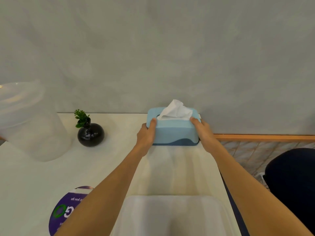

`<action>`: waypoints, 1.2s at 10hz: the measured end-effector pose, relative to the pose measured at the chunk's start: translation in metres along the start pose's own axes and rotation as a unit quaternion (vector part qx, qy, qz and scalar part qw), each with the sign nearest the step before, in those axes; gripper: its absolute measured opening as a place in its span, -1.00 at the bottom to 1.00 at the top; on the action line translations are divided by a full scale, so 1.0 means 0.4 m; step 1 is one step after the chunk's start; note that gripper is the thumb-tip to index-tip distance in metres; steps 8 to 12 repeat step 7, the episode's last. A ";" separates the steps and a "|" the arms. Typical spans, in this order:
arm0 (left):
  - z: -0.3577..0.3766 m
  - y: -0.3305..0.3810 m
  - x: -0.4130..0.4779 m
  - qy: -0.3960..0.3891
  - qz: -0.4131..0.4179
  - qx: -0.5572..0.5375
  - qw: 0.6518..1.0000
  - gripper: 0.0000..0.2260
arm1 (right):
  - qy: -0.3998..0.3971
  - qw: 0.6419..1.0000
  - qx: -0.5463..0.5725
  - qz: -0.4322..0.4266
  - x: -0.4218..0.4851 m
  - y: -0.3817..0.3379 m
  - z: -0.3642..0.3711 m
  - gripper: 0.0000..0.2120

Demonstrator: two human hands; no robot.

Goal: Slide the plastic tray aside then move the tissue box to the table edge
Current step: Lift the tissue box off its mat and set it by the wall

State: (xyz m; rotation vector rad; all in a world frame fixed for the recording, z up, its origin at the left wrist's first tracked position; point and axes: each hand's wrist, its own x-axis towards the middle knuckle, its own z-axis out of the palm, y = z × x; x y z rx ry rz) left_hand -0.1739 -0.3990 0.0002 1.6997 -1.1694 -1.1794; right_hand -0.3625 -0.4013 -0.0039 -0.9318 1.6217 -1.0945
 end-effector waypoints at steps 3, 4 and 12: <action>0.010 0.021 0.023 0.001 0.008 0.018 1.000 -0.45 | 0.002 1.000 -0.013 -0.006 0.027 -0.013 -0.006 -0.52; 0.006 0.023 0.027 -0.001 0.006 0.023 1.000 -0.41 | 0.001 1.000 -0.020 -0.004 0.030 -0.015 -0.008 -0.50; -0.059 0.031 -0.049 0.029 0.037 0.054 0.997 -0.44 | 0.070 0.983 -0.131 -0.105 -0.076 -0.065 -0.029 -0.44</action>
